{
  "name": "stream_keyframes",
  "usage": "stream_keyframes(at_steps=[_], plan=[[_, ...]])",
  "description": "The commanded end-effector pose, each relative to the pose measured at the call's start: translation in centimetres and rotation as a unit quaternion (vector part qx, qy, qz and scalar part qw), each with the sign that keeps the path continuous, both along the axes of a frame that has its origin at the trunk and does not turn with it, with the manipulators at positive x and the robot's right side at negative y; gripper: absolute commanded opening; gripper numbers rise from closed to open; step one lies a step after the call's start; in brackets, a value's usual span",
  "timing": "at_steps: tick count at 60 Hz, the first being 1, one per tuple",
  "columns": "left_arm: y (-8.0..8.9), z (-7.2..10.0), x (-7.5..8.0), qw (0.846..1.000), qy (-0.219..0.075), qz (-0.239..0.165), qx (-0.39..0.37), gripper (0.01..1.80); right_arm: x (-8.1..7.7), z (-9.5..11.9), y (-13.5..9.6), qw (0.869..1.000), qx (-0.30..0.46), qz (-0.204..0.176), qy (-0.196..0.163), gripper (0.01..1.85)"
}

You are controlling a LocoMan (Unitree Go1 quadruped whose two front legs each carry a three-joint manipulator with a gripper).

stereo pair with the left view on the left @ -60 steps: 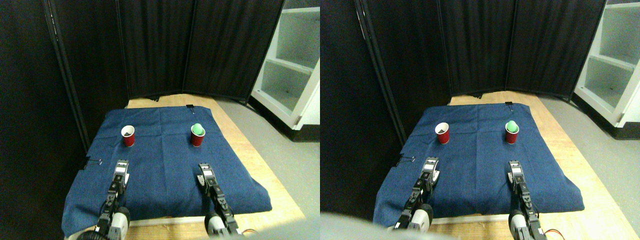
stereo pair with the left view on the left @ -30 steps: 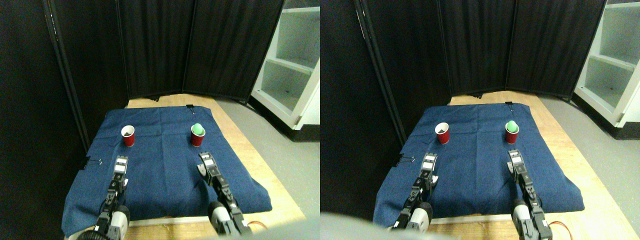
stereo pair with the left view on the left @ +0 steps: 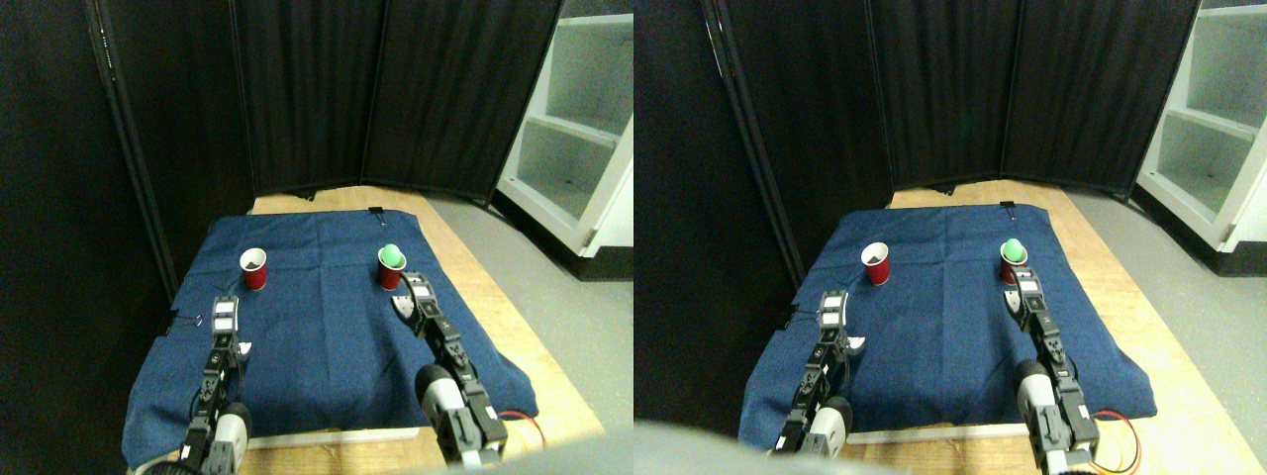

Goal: Pour (bimanual)

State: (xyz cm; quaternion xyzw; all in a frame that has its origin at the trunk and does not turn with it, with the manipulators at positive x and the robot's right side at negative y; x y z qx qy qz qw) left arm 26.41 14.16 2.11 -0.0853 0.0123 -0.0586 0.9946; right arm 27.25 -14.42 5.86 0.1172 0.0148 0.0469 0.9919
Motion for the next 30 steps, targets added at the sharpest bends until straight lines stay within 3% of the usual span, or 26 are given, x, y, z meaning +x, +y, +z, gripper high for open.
stream_keyframes(at_steps=[1, 15, 27, 30], plan=[[0.0, 1.3, 0.7, 0.999, -0.041, 0.01, -0.011, 0.88, 0.7, 0.1, -0.2, 1.0, 0.005, -0.008, -0.011, 0.48], [-0.1, 3.2, 1.5, 0.992, -0.034, 0.048, -0.11, 0.9, 1.2, -0.2, -0.6, 0.994, 0.094, -0.062, 0.015, 0.64], [0.5, 3.9, 2.4, 0.965, -0.017, 0.108, -0.237, 0.89, 1.5, -0.7, -1.3, 0.985, 0.154, -0.081, 0.018, 0.72], [0.7, 3.9, 2.7, 0.957, -0.013, 0.11, -0.267, 0.92, 1.4, -0.8, -1.4, 0.975, 0.193, -0.108, 0.035, 0.76]])
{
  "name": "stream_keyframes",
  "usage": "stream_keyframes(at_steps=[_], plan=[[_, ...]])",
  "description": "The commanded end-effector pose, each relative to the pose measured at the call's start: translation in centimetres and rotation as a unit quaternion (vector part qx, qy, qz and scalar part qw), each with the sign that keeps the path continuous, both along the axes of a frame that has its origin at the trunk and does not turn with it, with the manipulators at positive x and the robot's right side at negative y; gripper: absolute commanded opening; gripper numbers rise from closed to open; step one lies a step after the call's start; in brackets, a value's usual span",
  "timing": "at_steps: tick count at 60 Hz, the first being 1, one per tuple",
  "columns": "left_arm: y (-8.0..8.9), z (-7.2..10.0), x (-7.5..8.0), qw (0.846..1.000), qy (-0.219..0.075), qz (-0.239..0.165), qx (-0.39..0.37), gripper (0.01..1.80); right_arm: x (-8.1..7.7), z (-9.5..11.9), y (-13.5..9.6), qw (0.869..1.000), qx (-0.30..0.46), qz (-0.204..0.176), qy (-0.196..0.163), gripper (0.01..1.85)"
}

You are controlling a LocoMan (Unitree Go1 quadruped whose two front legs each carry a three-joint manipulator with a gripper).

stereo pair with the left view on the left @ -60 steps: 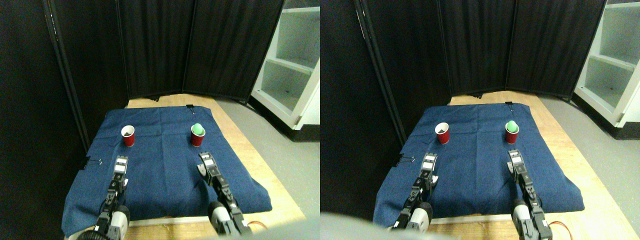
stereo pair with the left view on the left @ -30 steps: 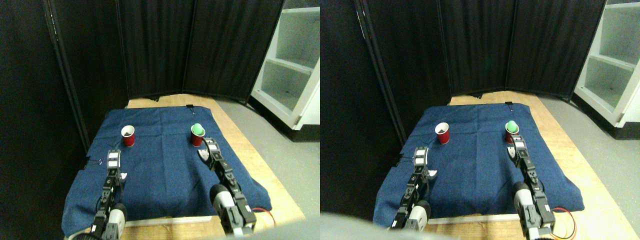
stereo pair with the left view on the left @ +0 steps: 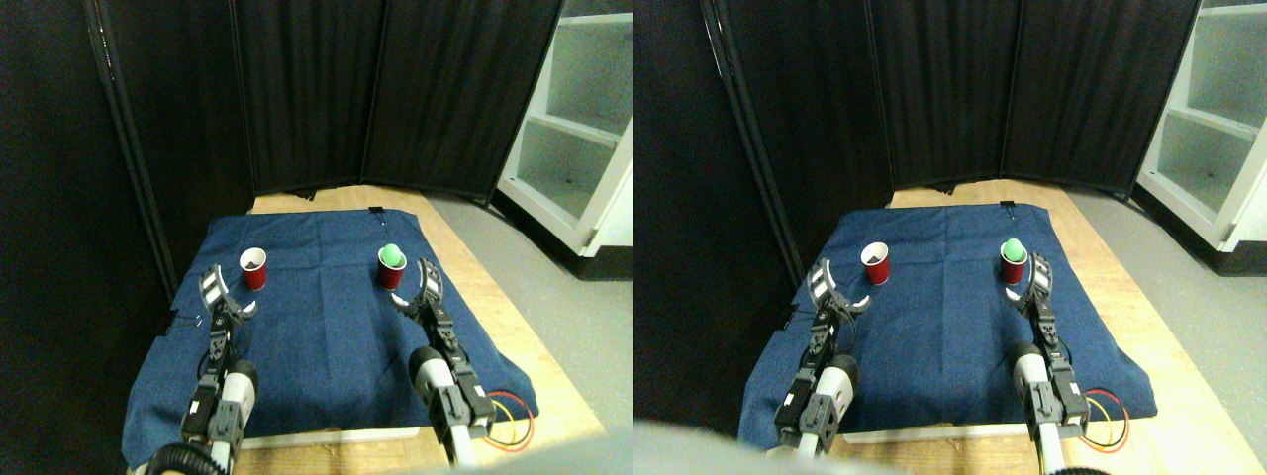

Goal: Pour (bimanual)

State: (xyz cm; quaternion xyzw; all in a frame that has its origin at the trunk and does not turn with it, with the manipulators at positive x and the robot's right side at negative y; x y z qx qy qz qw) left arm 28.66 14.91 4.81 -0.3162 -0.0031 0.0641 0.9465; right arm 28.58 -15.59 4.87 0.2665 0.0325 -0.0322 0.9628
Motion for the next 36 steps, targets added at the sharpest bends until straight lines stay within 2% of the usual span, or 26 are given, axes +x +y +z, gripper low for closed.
stream_keyframes(at_steps=[1, 4, 9, 13, 16, 18, 23, 25, 26, 27, 36], plan=[[0.0, 1.1, 0.6, 0.999, -0.029, -0.002, -0.041, 0.92, 0.0, 0.2, -0.3, 0.997, 0.06, -0.037, 0.004, 0.76], [0.3, 1.0, 0.9, 0.998, -0.03, 0.007, -0.059, 0.93, 0.2, 0.0, -0.6, 0.99, 0.132, -0.048, 0.009, 0.78], [0.4, 0.9, 1.2, 0.995, -0.034, 0.018, -0.095, 0.94, 0.5, -0.2, -0.9, 0.987, 0.15, -0.064, 0.008, 0.79], [0.7, 0.7, 1.6, 0.993, -0.037, 0.02, -0.108, 0.94, 0.8, -0.5, -1.1, 0.976, 0.203, -0.08, 0.01, 0.83], [1.0, 0.5, 1.9, 0.991, -0.038, 0.027, -0.122, 0.97, 1.0, -0.7, -1.4, 0.973, 0.217, -0.08, 0.007, 0.84], [1.2, 0.3, 2.2, 0.989, -0.037, 0.035, -0.137, 0.97, 1.2, -0.9, -1.4, 0.967, 0.238, -0.095, 0.007, 0.85], [1.4, -0.1, 2.6, 0.985, -0.035, 0.047, -0.161, 0.97, 1.5, -1.2, -1.5, 0.963, 0.248, -0.102, 0.0, 0.84], [1.5, -0.3, 2.8, 0.982, -0.035, 0.053, -0.177, 0.96, 1.6, -1.4, -1.4, 0.955, 0.274, -0.115, -0.006, 0.78], [1.5, -0.3, 2.8, 0.982, -0.035, 0.053, -0.177, 0.96, 1.6, -1.4, -1.4, 0.955, 0.274, -0.115, -0.006, 0.78], [1.6, -0.6, 3.0, 0.979, -0.033, 0.056, -0.192, 0.97, 1.8, -1.5, -1.4, 0.947, 0.295, -0.125, -0.009, 0.75], [1.8, -1.7, 3.5, 0.969, -0.024, 0.068, -0.236, 0.91, 2.6, -1.9, -1.6, 0.927, 0.355, -0.117, -0.009, 0.75]])
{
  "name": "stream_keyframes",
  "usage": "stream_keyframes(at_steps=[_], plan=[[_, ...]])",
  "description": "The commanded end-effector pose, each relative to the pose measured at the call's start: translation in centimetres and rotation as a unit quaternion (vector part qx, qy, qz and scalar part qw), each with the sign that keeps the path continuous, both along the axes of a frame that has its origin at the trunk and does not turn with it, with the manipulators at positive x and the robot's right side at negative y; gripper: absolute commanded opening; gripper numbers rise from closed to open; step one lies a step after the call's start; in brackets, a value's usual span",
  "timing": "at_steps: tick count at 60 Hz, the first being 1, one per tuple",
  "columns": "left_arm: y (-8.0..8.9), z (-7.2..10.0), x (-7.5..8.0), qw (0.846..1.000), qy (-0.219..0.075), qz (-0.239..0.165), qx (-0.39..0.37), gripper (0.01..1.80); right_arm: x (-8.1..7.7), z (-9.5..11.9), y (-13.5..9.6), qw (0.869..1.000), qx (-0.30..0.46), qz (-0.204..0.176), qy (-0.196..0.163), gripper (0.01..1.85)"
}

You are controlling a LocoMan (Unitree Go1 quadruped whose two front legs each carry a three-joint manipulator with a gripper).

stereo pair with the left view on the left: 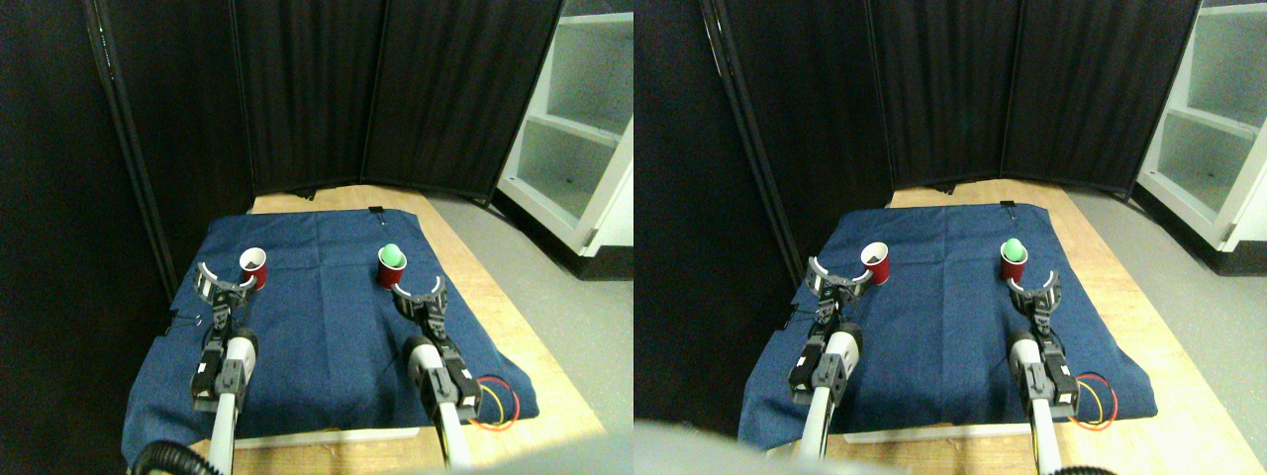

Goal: Pour (bimanual)

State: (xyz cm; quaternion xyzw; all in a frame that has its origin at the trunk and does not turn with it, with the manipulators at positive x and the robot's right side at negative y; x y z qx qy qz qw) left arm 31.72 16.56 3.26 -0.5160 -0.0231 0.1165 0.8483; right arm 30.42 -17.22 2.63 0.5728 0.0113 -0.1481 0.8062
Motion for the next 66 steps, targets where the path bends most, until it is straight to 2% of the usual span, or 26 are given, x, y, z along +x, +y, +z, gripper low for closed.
stream_keyframes(at_steps=[1, 5, 8, 14, 23, 31, 35, 42, 48, 56, 61, 66], plan=[[0.1, -0.4, 0.5, 1.0, -0.008, 0.008, -0.023, 0.87, 0.9, 0.2, 0.1, 0.999, 0.033, 0.003, -0.02, 0.73], [0.2, -0.8, 0.7, 0.999, -0.006, 0.014, -0.03, 0.83, 1.4, -0.1, 0.0, 0.999, 0.028, 0.01, -0.021, 0.73], [0.1, -1.2, 0.7, 0.999, -0.006, 0.015, -0.033, 0.81, 1.6, -0.3, 0.1, 0.999, 0.032, 0.012, -0.021, 0.8], [0.1, -1.5, 0.7, 0.999, -0.002, 0.015, -0.042, 0.84, 2.1, -0.5, 0.5, 0.998, 0.067, 0.016, -0.016, 0.84], [-0.1, -1.5, 0.6, 0.999, 0.002, 0.012, -0.039, 0.85, 3.1, -0.5, 0.8, 0.995, 0.099, 0.022, -0.005, 0.86], [-0.1, -1.4, 0.5, 0.999, -0.002, 0.012, -0.049, 0.88, 3.4, -1.1, 1.2, 0.991, 0.132, 0.032, -0.002, 0.99], [-0.3, -1.3, 0.4, 0.998, -0.001, 0.01, -0.057, 0.87, 3.8, -1.5, 1.3, 0.989, 0.137, 0.053, 0.002, 1.0], [-0.3, -1.3, 0.5, 0.998, -0.002, 0.01, -0.064, 0.91, 4.4, -2.3, 1.6, 0.987, 0.15, 0.05, 0.006, 0.95], [-0.5, -1.6, 1.1, 0.998, 0.0, 0.008, -0.065, 1.0, 5.1, -3.1, 1.9, 0.985, 0.167, 0.047, 0.011, 1.0], [-0.9, -1.9, 1.8, 0.997, 0.004, 0.012, -0.078, 1.01, 5.9, -3.3, 1.7, 0.983, 0.179, 0.044, 0.009, 1.0], [-1.0, -2.2, 2.3, 0.997, 0.007, 0.015, -0.078, 1.02, 6.0, -3.5, 1.8, 0.984, 0.175, 0.03, 0.005, 0.97], [-1.3, -2.7, 3.0, 0.996, 0.016, 0.016, -0.09, 1.02, 5.9, -3.6, 1.8, 0.984, 0.176, 0.037, -0.002, 0.94]])
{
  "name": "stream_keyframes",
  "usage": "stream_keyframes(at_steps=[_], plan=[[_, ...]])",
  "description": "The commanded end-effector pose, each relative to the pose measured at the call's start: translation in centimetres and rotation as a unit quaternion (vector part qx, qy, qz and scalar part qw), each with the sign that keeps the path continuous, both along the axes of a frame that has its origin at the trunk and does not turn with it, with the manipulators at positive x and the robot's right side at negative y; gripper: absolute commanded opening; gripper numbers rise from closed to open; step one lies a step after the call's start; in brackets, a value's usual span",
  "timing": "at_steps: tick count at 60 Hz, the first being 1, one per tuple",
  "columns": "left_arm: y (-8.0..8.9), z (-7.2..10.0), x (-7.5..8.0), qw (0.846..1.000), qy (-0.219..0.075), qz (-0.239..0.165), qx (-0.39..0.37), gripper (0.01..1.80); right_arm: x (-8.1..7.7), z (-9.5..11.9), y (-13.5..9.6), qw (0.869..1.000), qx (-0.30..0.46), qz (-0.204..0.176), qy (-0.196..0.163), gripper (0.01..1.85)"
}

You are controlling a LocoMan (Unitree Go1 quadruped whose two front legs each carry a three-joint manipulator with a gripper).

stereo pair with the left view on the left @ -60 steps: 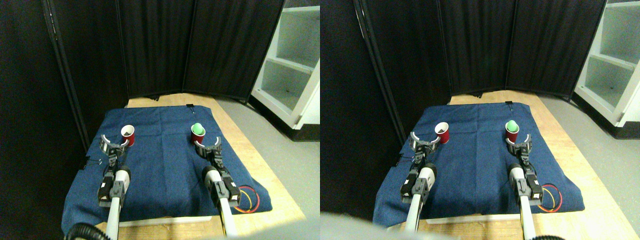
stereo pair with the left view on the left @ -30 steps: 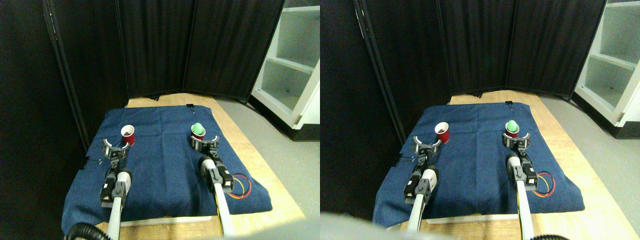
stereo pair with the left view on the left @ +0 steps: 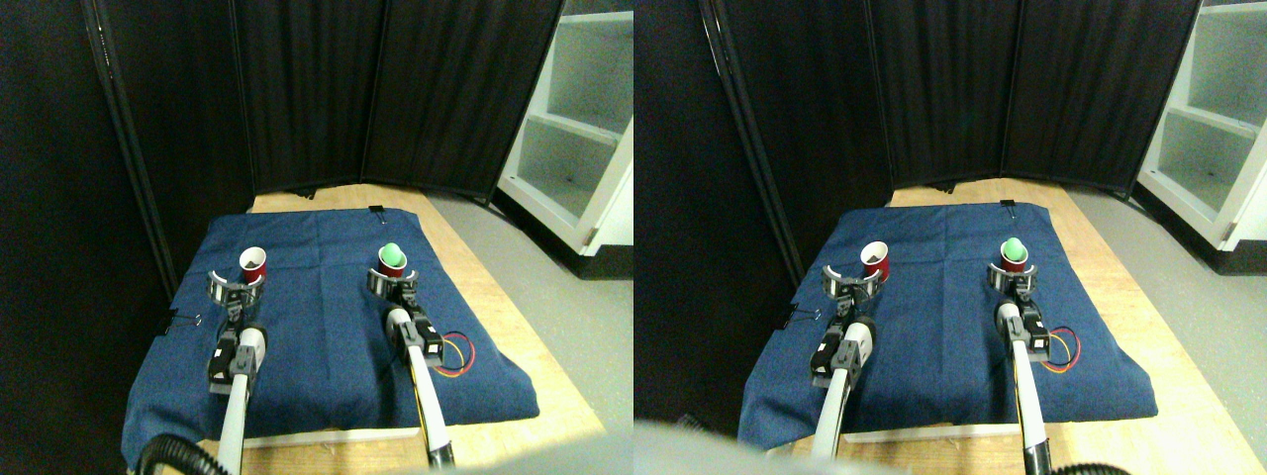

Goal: Pour (bimanual)

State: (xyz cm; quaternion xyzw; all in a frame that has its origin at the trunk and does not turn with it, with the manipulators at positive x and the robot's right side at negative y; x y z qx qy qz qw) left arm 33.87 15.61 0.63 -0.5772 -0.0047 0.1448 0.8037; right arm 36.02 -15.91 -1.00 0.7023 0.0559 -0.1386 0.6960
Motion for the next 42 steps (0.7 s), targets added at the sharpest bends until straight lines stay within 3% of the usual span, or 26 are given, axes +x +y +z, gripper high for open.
stream_keyframes(at_steps=[1, 14, 27, 35, 42], plan=[[-0.4, -0.1, 0.8, 1.0, -0.006, -0.002, -0.013, 1.02, 0.3, 0.1, 0.5, 1.0, 0.003, 0.018, -0.018, 0.94], [-1.3, -1.0, 2.4, 0.999, 0.004, 0.013, -0.037, 1.06, 0.4, 0.2, 0.1, 1.0, -0.003, 0.021, -0.02, 0.91], [-1.5, -1.5, 2.9, 0.999, 0.011, 0.001, -0.043, 1.08, 0.5, 0.2, -0.2, 1.0, 0.002, 0.009, -0.015, 0.9], [-1.6, -1.9, 3.3, 0.999, 0.016, 0.016, -0.049, 1.02, 0.9, -0.1, -0.5, 1.0, 0.0, 0.007, -0.013, 0.94], [-1.4, -2.3, 3.8, 0.999, 0.021, 0.009, -0.046, 1.11, 1.2, -0.4, -0.8, 1.0, 0.002, 0.01, -0.012, 0.89]])
